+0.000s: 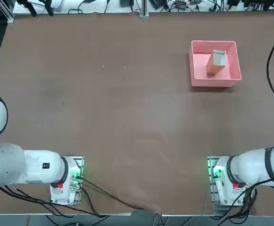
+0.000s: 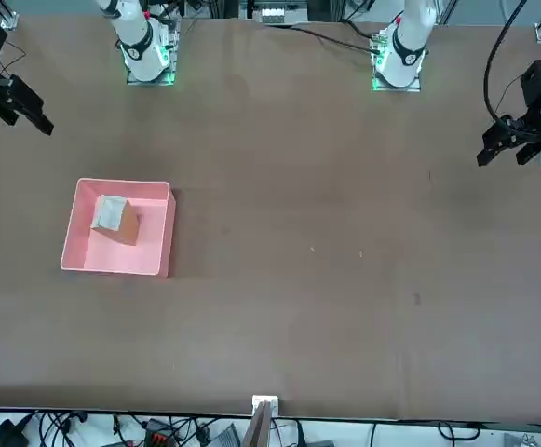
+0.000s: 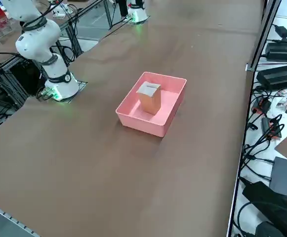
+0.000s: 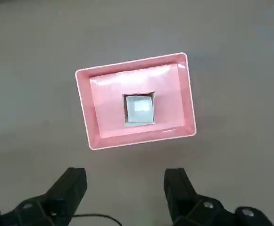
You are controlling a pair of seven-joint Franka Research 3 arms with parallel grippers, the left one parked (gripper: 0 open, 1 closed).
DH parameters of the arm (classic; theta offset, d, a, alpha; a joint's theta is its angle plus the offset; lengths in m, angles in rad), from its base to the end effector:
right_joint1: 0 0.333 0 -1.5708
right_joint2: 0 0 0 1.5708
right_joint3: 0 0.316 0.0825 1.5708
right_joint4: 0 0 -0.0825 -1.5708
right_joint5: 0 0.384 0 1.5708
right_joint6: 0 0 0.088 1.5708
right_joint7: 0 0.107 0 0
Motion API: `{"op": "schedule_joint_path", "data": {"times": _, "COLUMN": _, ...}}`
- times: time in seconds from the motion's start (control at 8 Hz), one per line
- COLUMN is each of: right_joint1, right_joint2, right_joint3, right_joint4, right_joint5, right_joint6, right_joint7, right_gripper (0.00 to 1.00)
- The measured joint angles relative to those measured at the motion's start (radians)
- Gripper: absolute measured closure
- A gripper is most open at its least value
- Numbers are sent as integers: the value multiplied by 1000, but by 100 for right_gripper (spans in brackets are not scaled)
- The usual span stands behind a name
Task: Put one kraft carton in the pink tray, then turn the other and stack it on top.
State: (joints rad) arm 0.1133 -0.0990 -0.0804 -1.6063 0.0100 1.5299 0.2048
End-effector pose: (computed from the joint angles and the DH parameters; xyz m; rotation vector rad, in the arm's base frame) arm 0.5191 0.0158 0.6572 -3.1096 0.2666 -0.0312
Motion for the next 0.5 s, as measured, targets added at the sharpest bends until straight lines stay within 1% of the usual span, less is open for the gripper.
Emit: {"op": "schedule_joint_path", "data": {"times": 0.5, "right_joint1": 0, "right_joint2": 5, "right_joint3": 0, "right_joint4": 0, "right_joint5": 0, "right_joint6": -16, "right_joint7": -129, "right_gripper": 0}}
